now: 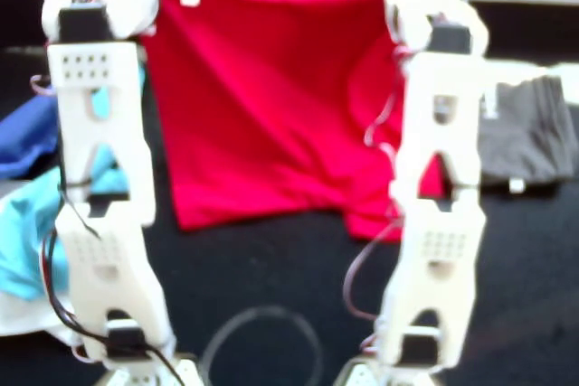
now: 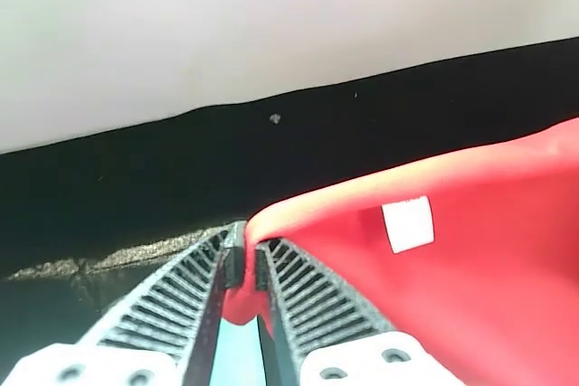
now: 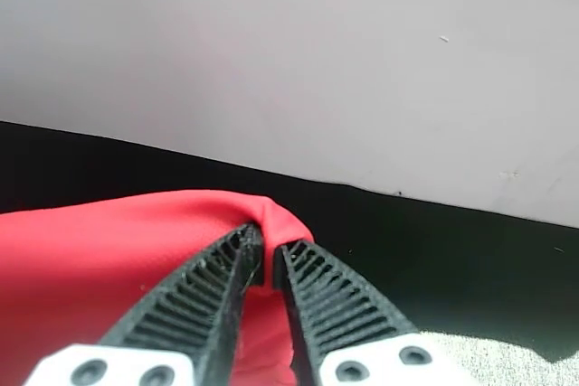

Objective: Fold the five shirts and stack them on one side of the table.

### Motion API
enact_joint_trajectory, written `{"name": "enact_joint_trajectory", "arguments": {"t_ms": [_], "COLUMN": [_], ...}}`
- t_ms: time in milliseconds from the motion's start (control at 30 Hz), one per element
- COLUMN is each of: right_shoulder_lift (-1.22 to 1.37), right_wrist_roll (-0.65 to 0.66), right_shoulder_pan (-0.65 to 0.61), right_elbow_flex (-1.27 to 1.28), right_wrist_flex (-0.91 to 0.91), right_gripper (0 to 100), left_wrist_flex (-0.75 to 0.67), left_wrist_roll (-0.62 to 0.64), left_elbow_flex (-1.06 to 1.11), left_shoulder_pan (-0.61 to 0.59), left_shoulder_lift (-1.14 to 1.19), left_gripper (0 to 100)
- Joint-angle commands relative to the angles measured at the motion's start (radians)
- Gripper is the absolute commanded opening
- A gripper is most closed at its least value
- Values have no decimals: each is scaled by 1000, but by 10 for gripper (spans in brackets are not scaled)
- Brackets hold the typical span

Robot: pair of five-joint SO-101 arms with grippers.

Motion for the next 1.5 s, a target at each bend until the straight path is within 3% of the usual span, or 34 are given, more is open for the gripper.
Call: {"name": "enact_joint_trajectory", "arguments": {"t_ms": [0, 267, 533, 767, 933, 1167, 1467], "right_shoulder_lift": [-4, 116, 177, 160, 168, 269, 292], "right_wrist_roll": [-3, -3, -3, 2, 0, -3, -83], "right_shoulder_pan": [-2, -2, 22, 99, 94, 21, -61], "right_elbow_flex": [-42, 8, -12, -246, -325, -334, -321], "right_wrist_flex": [-16, 143, 364, 552, 515, 183, 297], "right_gripper": [6, 6, 6, 6, 6, 6, 6], "left_wrist_flex": [-25, 8, 347, 511, 509, 381, 238], "left_wrist_roll": [2, 0, -3, -3, -3, 3, 3], "left_elbow_flex": [12, 70, 67, 28, -61, -228, -260], "left_shoulder_pan": [42, 10, 19, 18, 21, -5, -24], "left_shoulder_lift": [-13, 151, 199, 197, 203, 205, 245], "left_gripper": [9, 9, 9, 9, 9, 9, 9]}}
